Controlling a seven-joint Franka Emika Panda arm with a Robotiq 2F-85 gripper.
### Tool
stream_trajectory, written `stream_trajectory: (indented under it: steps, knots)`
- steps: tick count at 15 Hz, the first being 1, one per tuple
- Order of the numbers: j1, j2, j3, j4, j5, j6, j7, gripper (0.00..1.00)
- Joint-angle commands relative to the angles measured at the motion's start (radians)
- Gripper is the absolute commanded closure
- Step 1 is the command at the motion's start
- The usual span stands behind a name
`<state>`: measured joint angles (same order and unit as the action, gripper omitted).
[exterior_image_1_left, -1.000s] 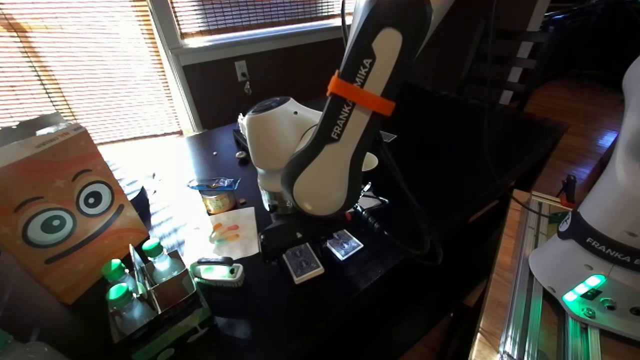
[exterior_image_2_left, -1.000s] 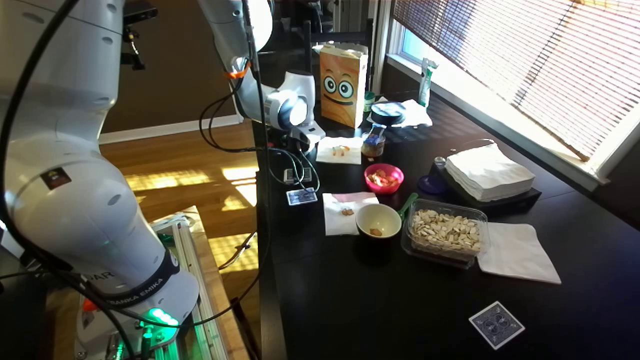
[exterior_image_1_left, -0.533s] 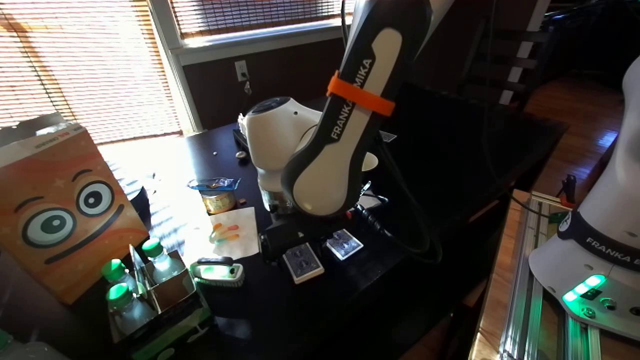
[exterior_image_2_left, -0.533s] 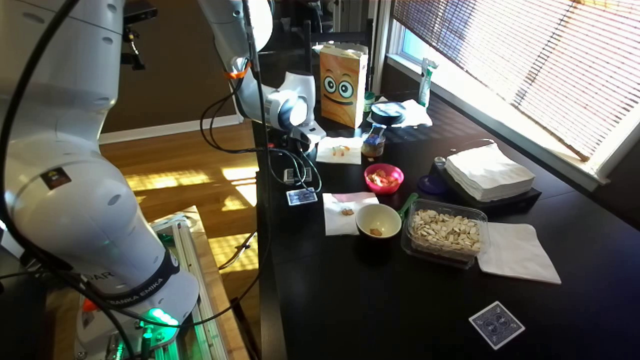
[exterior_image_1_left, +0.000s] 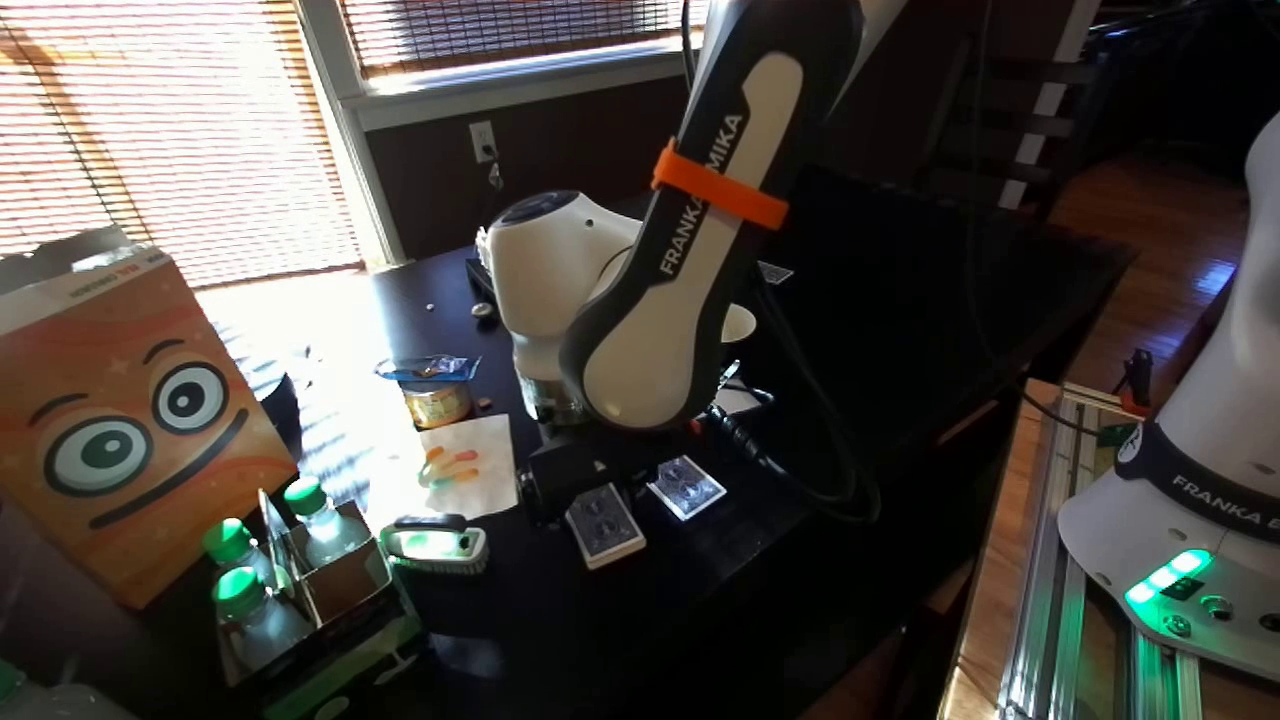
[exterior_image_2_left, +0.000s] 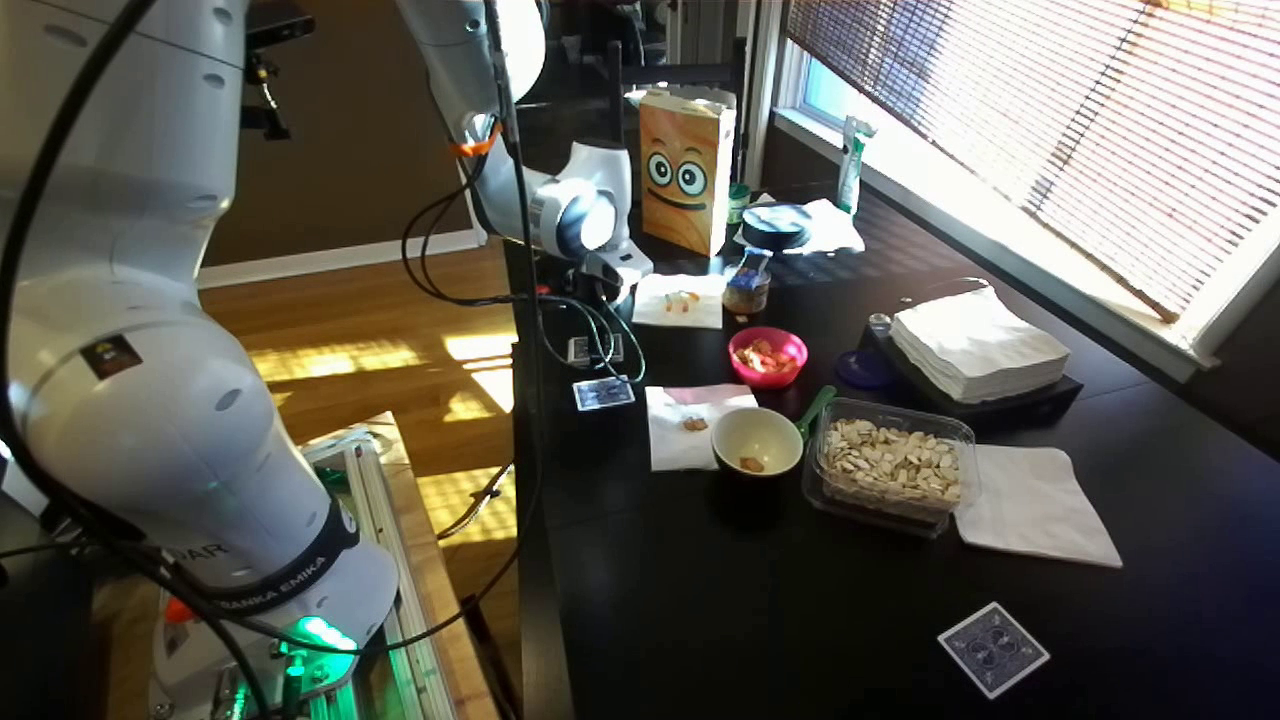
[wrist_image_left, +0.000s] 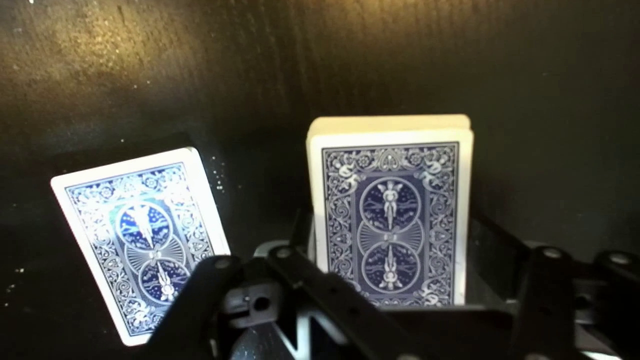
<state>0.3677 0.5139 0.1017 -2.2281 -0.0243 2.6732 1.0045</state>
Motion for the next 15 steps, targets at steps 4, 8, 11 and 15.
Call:
stream_trajectory:
  steps: [4,8,11,15]
  knots:
    - [0.001,0.025,-0.003,0.014,0.027,0.000,-0.035,0.44]
    - [-0.001,0.025,-0.003,0.013,0.030,0.000,-0.040,0.50]
    - [-0.002,0.021,-0.003,0.011,0.033,0.001,-0.042,0.48]
    - [-0.003,0.015,-0.004,0.007,0.035,0.001,-0.042,0.55]
